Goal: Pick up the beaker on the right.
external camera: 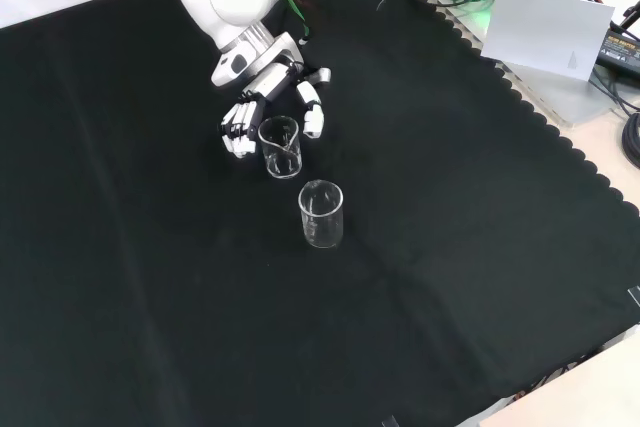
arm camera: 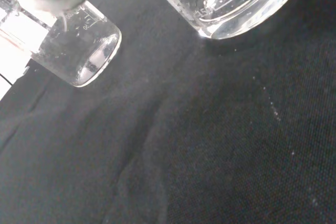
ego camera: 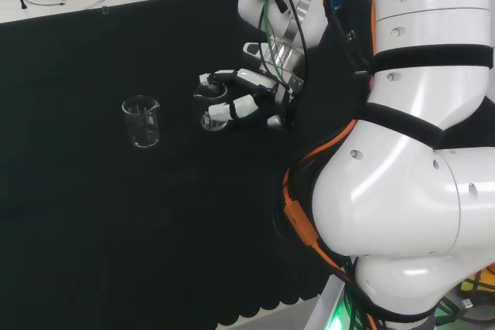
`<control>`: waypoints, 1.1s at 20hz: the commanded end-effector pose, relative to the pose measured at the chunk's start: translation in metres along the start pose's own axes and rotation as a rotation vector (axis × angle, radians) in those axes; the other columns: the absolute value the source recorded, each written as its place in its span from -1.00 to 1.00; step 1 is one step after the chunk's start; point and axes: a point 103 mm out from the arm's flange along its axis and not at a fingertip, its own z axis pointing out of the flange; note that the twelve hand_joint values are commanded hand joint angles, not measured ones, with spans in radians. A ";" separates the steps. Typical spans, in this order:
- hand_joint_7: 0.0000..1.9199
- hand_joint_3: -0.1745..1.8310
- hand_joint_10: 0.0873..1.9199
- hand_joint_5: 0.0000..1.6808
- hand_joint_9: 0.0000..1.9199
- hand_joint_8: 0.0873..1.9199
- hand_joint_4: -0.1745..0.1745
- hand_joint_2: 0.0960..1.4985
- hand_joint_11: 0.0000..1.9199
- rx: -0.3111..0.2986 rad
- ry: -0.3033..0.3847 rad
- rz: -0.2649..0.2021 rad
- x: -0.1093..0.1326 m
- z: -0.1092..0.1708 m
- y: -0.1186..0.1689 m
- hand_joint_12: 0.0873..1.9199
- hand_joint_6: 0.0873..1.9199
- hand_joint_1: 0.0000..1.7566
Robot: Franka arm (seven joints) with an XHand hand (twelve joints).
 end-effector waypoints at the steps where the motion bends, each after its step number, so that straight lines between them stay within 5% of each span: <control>1: -0.70 -0.26 -0.47 -0.55 -0.63 -0.53 -0.08 -0.40 -1.00 -0.012 0.023 -0.007 0.001 0.006 0.004 0.07 -1.00 -0.14; 22: -0.64 -0.26 -0.48 -0.47 -0.59 -0.52 -0.07 -0.39 -1.00 -0.061 0.109 -0.005 0.003 0.018 0.018 0.13 -1.00 -0.06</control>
